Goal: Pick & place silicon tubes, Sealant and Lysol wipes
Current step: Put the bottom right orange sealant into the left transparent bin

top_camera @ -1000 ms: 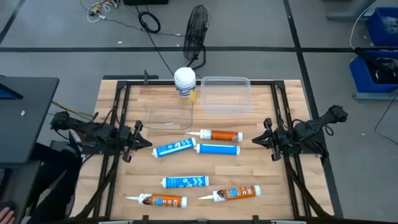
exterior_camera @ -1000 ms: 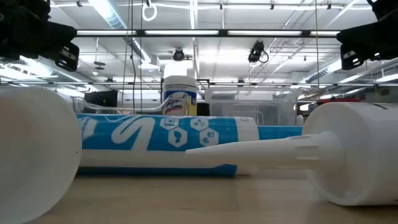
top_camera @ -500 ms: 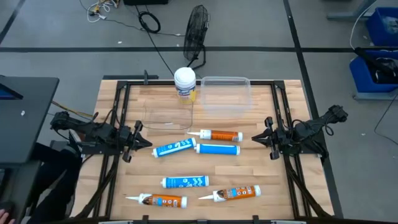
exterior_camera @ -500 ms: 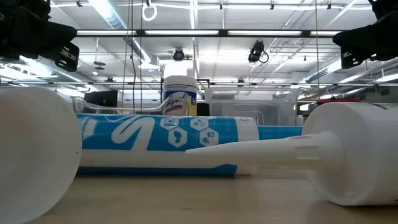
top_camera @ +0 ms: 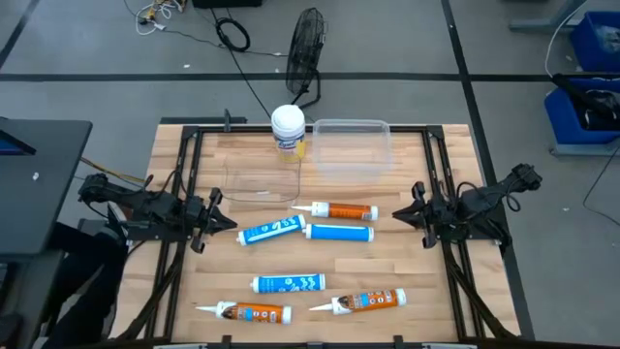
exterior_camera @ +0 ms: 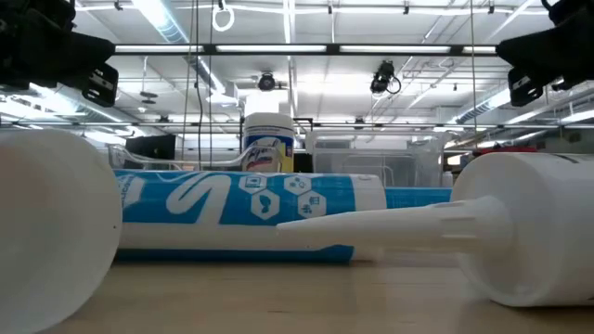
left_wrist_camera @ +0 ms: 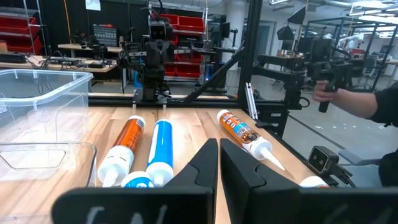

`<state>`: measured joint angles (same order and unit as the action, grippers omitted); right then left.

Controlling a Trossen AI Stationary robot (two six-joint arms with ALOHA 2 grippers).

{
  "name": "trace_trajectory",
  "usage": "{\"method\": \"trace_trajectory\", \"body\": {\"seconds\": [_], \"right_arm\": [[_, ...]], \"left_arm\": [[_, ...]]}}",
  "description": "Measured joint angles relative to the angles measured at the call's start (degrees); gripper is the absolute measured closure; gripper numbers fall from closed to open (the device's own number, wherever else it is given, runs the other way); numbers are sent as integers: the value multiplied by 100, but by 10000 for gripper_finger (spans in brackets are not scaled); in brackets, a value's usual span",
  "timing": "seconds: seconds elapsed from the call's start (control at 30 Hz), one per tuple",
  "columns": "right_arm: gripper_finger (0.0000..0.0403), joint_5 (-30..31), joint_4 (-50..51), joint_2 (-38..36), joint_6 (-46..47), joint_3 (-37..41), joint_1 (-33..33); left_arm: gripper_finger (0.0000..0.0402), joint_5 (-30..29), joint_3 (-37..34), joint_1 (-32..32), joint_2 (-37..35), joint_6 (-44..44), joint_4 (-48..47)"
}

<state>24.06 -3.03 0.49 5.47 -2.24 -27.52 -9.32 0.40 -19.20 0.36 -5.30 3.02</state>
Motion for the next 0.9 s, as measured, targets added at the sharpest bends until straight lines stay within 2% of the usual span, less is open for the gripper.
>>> {"method": "trace_trajectory", "body": {"seconds": [0.2,0.3,0.4,0.6,0.7,0.9], "right_arm": [[369,186,-607,49,-274,0,63],[355,360,-764,147,-139,0,107],[321,360,-770,311,124,0,149],[211,184,-1155,873,479,-8,161],[169,-30,-1039,1334,636,-323,158],[155,-389,-342,2669,911,-1498,157]], "left_arm": [[383,-20,-2,2,-2,50,159],[383,-20,-1,4,-2,146,183],[383,-20,-1,4,-2,145,199],[383,-7,-2,6,-2,145,215],[383,-7,-1,6,-2,144,226],[383,-7,-2,6,-2,147,290]]}}
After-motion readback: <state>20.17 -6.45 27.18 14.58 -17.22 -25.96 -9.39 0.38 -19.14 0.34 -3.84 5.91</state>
